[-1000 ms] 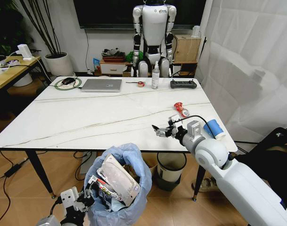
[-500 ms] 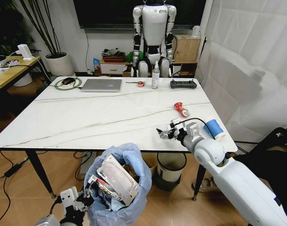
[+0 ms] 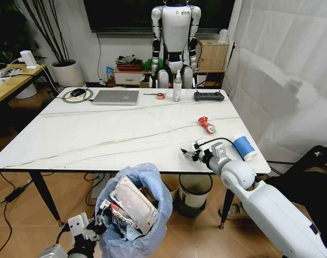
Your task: Pick up the trash bin and place the trash from the table into it.
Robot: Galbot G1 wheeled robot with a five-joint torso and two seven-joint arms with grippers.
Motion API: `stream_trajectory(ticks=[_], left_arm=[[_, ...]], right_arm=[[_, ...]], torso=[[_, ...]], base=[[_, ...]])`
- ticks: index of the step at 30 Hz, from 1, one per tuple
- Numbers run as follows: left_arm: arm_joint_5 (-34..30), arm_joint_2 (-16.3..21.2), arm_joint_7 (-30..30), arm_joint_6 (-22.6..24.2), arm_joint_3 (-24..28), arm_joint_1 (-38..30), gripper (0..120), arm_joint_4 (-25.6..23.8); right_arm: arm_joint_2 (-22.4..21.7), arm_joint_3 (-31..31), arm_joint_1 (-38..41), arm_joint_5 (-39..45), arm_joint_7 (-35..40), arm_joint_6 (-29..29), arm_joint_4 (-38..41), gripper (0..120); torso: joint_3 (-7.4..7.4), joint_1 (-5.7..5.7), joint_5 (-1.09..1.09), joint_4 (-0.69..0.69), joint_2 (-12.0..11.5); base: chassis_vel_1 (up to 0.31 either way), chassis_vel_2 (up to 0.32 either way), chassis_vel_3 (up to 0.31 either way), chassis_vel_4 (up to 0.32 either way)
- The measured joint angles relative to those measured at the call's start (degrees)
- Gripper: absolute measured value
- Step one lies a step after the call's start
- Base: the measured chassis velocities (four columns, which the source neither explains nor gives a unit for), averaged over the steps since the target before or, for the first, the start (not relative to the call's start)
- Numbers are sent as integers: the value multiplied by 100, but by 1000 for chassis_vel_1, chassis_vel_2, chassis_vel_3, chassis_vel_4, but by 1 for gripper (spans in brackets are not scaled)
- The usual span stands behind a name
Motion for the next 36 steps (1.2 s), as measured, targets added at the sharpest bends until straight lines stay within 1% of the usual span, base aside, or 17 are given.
stream_trajectory(ticks=[4,5,10,11,12,15,17,26,28,29,30,31,32,36], left_arm=[[-20,13,-2,1,-12,5,0,-2],[-20,13,-2,1,-12,5,0,-2],[-38,26,-1,1,-23,5,0,-5],[-41,28,-2,1,-26,5,0,-6],[-41,28,-2,1,-26,5,0,-6],[-42,30,-1,1,-28,4,0,-6],[-42,29,-2,1,-28,-2,0,-6],[-39,16,-2,1,-12,-16,0,7],[-36,10,-2,1,-5,-33,0,26],[-36,9,-2,1,0,-39,0,34],[-36,8,-2,2,0,-39,0,35],[-38,10,-2,4,-9,-41,0,36],[-38,10,-2,4,-9,-41,0,36],[-54,16,-4,15,-40,-32,0,36]], right_arm=[[-37,-3,-1,-17,-24,12,-69,44],[-37,-3,-1,-17,-24,12,-69,44],[-98,-31,-15,-32,-40,29,-67,21],[-103,-34,-22,-33,-41,31,-54,18],[-103,-34,-22,-33,-41,31,-54,18],[-118,-43,-29,-27,-41,31,-5,5],[-136,-63,-36,-27,-42,36,15,0],[-165,-62,-26,51,-61,73,115,0],[-222,-32,-21,256,-62,99,377,0],[-272,-28,-45,499,-59,149,626,0],[-282,-28,-50,541,-55,158,668,0],[-402,-41,-121,1027,-28,244,1136,0],[-402,-41,-121,1027,-28,244,1136,0],[-565,-181,-172,1867,-9,453,2114,0]], torso=[[0,0,0,0,0],[0,0,0,0,0],[-1,0,0,0,0],[-1,0,0,0,0],[-1,0,0,0,0],[-1,0,0,0,0],[-1,0,-1,0,0],[0,0,1,-1,0],[0,0,0,1,0],[0,1,0,0,0],[0,0,0,1,0],[0,0,0,0,0],[0,0,0,0,0],[0,0,-1,0,0]], base=[[0,0,0,0],[0,0,0,0],[0,0,0,0],[0,0,0,0],[0,0,0,0],[0,0,0,0],[0,0,0,0],[0,0,0,0],[0,0,0,0],[0,0,0,0],[0,0,0,0],[0,0,0,0],[0,0,0,0],[0,0,0,0]])
